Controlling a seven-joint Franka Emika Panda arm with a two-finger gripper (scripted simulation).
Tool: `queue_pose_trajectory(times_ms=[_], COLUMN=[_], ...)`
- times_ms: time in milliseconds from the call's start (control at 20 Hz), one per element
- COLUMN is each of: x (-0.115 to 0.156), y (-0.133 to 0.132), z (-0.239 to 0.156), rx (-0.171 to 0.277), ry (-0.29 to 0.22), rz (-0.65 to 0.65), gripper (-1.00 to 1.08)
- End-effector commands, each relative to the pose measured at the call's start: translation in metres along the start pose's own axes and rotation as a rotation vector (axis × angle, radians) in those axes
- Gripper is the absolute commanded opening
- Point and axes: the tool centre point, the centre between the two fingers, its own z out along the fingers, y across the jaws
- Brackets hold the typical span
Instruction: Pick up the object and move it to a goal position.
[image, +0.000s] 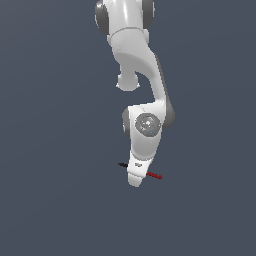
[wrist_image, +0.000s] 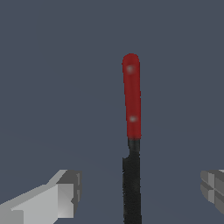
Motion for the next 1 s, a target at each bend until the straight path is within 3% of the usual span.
queue_pose_trajectory(times_ms=[0, 950], x=[0.0, 0.0], y=[0.001, 0.001], z=[0.0, 0.05], rx=[-0.001, -0.001], ry=[0.001, 0.001], rz=[-0.008, -0.008], gripper=[1.0, 1.0])
